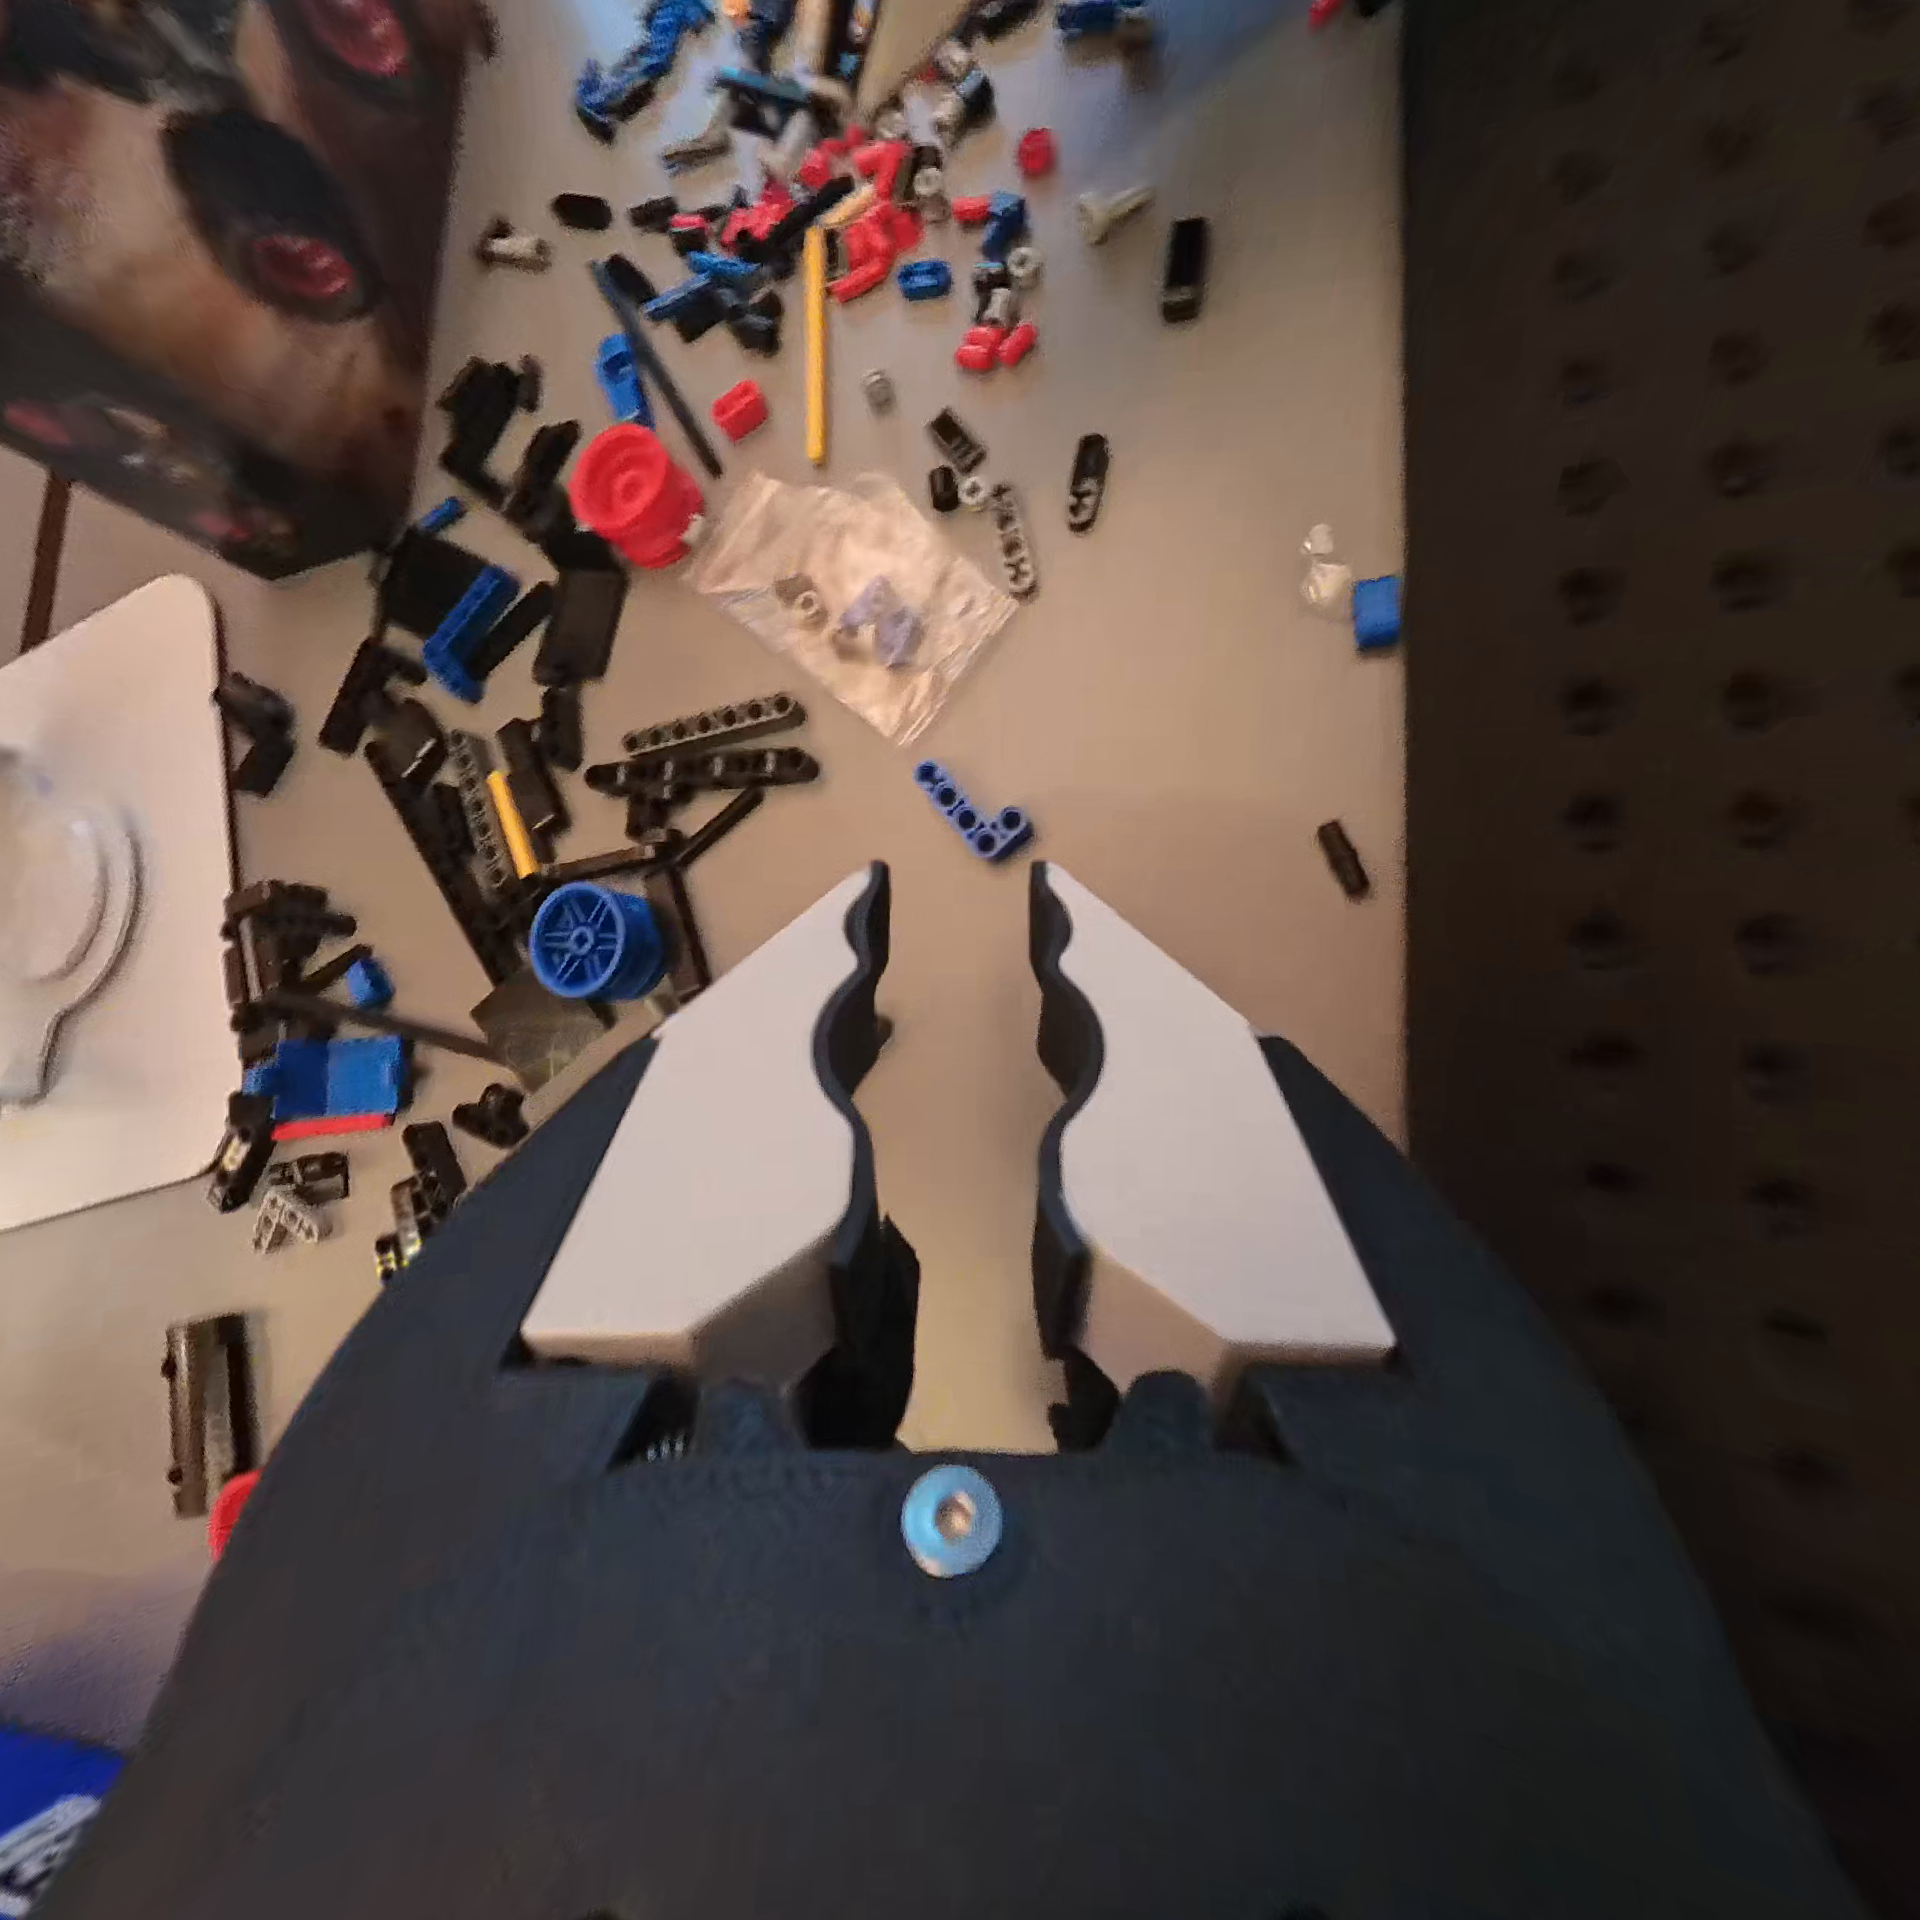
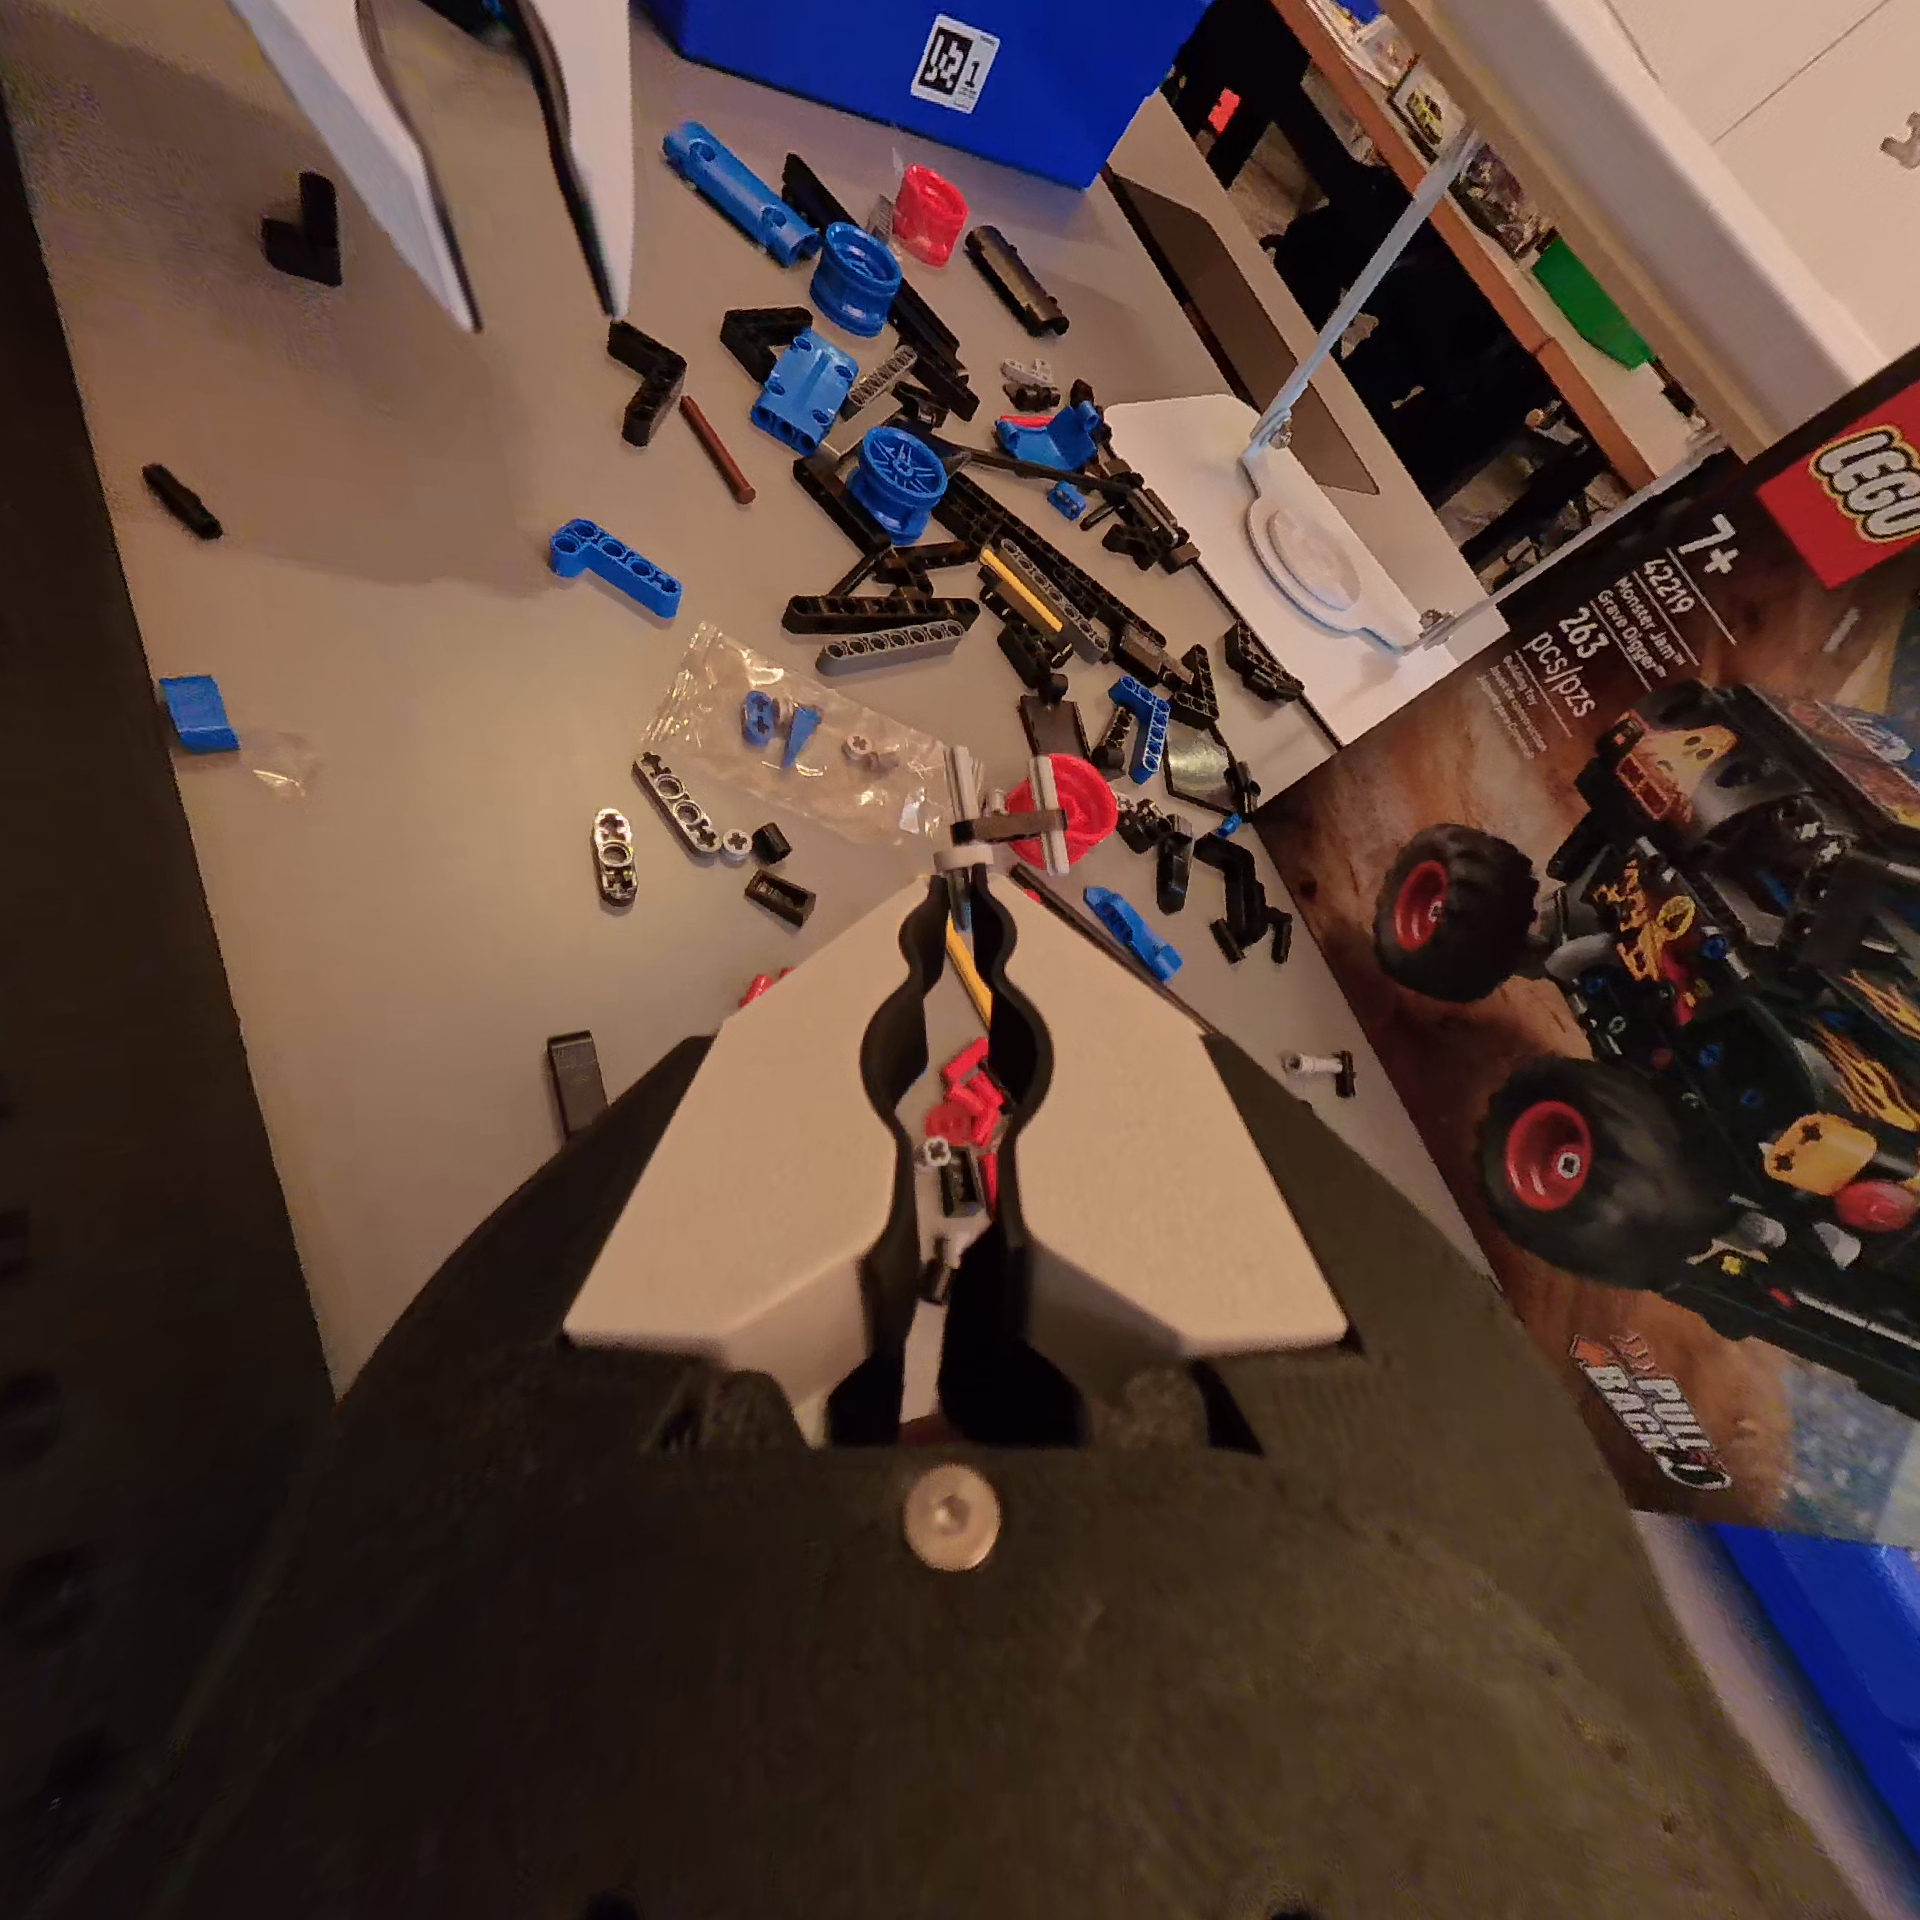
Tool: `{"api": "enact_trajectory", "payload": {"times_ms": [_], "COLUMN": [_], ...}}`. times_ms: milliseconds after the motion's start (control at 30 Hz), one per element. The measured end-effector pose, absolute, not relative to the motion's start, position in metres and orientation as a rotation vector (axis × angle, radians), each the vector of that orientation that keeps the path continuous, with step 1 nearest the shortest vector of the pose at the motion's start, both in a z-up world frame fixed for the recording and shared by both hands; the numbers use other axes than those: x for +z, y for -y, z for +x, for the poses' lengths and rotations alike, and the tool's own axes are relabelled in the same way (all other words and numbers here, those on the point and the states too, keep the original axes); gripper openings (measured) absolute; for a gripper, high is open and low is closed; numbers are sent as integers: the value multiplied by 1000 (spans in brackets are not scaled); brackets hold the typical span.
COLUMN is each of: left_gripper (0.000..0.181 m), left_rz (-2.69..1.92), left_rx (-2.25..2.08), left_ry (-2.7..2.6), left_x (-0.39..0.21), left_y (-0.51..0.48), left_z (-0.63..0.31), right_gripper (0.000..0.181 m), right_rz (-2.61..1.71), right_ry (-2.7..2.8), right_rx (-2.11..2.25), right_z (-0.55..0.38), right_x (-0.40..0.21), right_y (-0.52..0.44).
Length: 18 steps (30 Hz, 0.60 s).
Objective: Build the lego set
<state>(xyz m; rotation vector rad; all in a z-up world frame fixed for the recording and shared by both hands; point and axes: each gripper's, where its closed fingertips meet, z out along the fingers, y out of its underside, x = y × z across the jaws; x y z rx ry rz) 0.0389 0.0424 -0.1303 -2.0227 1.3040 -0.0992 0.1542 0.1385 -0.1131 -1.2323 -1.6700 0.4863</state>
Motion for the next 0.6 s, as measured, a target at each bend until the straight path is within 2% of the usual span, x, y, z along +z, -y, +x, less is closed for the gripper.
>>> {"api": "enact_trajectory", "payload": {"times_ms": [200,333,600], "left_gripper": [22,20,28], "left_rz": [-2136,-2303,-2272], "left_rx": [-77,-70,-35], "left_ry": [-1325,-1441,-1437], "left_x": [-121,-142,-151], "left_y": [-22,20,15], "left_z": [2,-26,-18], "right_gripper": [4,4,4], "right_rz": [-1232,-1218,-1255], "right_ry": [1679,1705,1674], "right_rx": [511,521,479], "right_z": [156,153,161], "right_x": [-117,-118,-116], "right_y": [-135,-130,-137]}}
